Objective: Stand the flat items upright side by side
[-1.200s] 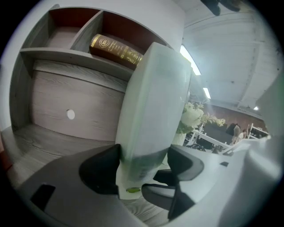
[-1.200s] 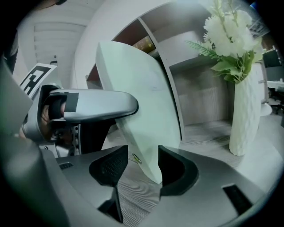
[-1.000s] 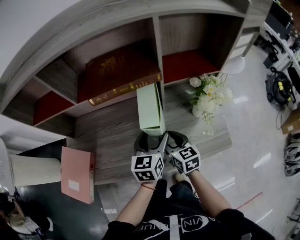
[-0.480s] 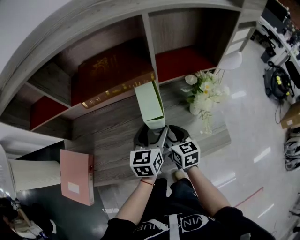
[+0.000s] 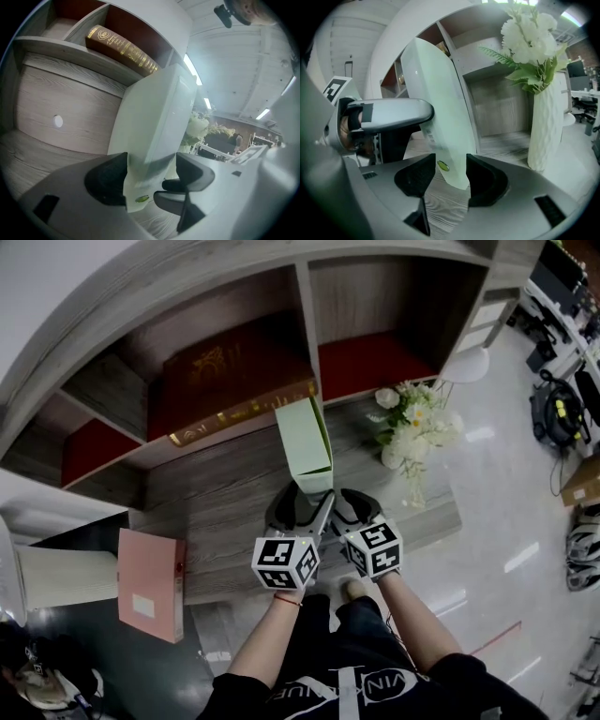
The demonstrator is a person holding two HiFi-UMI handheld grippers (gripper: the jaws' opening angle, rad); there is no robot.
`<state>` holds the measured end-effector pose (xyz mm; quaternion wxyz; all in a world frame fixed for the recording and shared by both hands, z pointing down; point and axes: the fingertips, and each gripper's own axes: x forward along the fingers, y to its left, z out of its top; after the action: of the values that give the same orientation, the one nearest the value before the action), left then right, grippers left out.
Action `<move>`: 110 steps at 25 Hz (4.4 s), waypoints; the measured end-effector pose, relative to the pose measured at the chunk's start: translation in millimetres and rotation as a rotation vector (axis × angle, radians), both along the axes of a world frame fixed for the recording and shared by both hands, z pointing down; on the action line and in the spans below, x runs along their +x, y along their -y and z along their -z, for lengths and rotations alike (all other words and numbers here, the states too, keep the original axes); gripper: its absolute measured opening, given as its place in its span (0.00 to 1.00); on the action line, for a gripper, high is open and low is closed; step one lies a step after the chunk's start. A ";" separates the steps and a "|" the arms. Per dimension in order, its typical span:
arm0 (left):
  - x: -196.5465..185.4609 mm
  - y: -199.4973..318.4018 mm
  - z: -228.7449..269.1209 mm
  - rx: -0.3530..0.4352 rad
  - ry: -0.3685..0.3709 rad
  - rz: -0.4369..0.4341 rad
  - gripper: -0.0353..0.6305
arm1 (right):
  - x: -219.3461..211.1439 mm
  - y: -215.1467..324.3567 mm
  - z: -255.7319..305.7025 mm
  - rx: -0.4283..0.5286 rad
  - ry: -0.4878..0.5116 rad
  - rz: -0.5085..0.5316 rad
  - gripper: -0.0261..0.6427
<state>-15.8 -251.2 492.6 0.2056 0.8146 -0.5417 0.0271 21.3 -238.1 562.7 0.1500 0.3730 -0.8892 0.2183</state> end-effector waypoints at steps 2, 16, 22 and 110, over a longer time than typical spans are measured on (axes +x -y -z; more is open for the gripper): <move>-5.4 -2.9 0.1 -0.002 -0.002 0.014 0.54 | 0.9 -5.1 2.6 0.007 -0.007 0.022 0.36; -77.7 -85.6 6.7 0.007 0.010 0.308 0.54 | -29.2 -68.6 23.9 0.057 0.000 0.310 0.37; -129.7 -166.9 3.2 0.007 0.019 0.521 0.54 | -83.7 -122.9 30.2 0.079 0.044 0.535 0.37; -448.3 -303.0 66.0 0.100 -0.365 0.850 0.49 | -377.8 -264.3 35.3 0.331 -0.113 0.745 0.40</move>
<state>-464.0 51.8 426.6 0.2508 0.5207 -0.7831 -0.2297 -356.6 26.3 527.4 0.2054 0.0562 -0.9769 -0.0179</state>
